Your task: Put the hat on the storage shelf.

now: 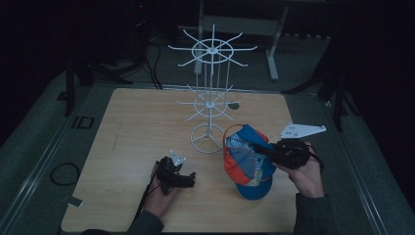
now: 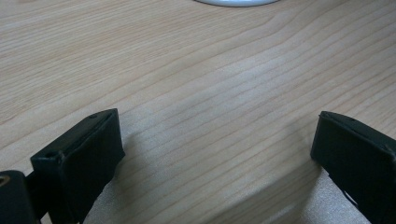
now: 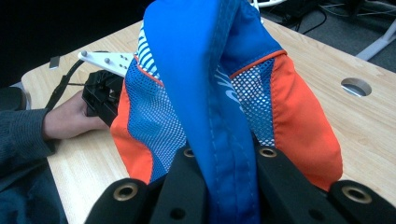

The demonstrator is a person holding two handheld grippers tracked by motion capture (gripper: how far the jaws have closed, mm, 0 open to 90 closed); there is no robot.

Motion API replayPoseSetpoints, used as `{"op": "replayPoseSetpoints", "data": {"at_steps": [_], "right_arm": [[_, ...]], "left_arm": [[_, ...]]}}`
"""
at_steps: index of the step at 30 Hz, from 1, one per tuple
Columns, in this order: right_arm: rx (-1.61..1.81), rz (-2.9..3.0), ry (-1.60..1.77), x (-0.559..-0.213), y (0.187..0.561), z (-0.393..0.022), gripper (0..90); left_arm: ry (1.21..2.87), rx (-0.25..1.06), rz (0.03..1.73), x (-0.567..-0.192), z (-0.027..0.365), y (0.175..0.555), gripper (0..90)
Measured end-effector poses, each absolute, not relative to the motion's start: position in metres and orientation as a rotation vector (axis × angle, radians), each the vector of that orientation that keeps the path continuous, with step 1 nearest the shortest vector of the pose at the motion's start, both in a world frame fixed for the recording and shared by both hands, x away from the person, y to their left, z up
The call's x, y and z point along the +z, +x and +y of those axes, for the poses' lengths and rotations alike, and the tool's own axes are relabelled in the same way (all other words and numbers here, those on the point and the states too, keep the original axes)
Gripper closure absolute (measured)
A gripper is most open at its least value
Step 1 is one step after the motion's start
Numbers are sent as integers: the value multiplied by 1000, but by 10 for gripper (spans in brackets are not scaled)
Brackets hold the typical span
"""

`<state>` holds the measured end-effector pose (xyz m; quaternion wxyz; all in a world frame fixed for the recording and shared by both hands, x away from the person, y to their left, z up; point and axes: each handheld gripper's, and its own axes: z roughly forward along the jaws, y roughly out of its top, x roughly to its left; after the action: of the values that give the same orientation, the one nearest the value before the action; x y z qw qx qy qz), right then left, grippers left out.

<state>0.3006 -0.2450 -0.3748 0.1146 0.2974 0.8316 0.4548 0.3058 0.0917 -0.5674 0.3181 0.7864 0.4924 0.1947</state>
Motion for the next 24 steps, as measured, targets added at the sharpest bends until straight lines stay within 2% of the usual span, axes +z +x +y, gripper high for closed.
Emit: {"op": "replayPoseSetpoints", "data": {"at_steps": [24], "right_arm": [[1371,2369,862,-359,299,-247,884]], "left_arm": [[2069,513,1295,-567,92,306,26]]}}
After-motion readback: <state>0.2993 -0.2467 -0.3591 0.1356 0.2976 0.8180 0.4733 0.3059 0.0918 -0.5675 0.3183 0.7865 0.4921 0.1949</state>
